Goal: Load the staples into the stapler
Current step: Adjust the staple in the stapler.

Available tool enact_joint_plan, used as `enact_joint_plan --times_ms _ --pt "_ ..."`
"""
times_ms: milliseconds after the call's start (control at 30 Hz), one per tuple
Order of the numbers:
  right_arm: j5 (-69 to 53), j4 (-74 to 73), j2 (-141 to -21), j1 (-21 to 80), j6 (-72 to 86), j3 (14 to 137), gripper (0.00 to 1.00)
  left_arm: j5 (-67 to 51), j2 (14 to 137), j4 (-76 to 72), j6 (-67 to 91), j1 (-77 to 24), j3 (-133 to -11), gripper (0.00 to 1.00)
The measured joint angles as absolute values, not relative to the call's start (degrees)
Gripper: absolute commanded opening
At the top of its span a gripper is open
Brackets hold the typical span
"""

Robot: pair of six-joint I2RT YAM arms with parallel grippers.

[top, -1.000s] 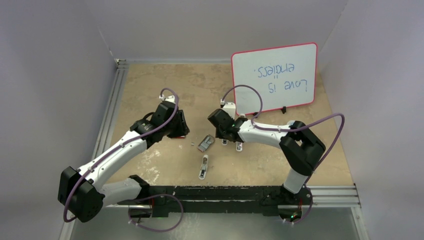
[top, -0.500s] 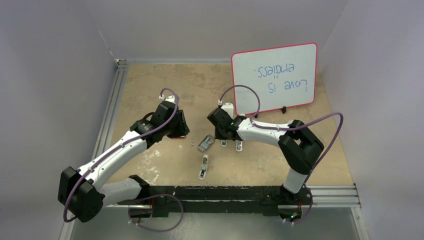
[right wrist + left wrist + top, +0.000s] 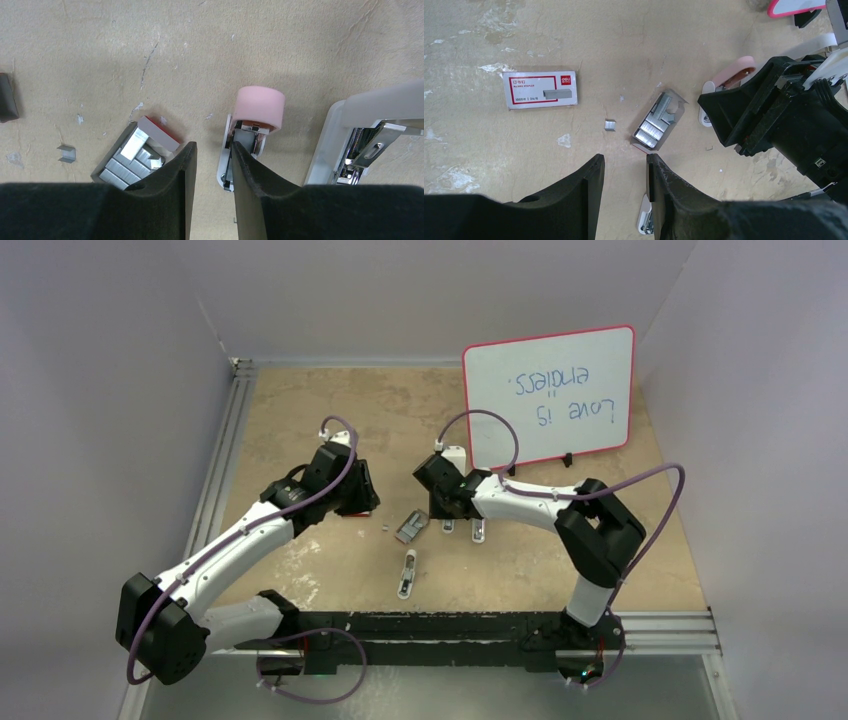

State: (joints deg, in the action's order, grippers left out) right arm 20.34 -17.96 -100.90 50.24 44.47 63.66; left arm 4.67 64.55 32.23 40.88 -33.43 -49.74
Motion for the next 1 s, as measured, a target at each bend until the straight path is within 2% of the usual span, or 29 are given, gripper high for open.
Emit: enact_joint_plan --times_ms 433,667,867,1000 --pt "19.9 -18.4 -101.2 50.3 44.6 63.6 0.35 4.6 64.6 32.2 40.9 -33.4 -49.7 0.36" --pt "21.6 -18.6 -100.3 50.3 45.6 63.6 0.39 4.6 64.6 32.2 40.9 -33.4 -49.7 0.35" --pt "22.9 -18.3 -96.9 50.3 45.6 63.5 0.33 4.6 64.6 32.2 40.9 -33.4 -49.7 0.36" --pt "21.7 -17.6 -96.8 50.3 45.8 62.5 0.33 4.6 64.6 32.2 40.9 -33.4 -49.7 0.36"
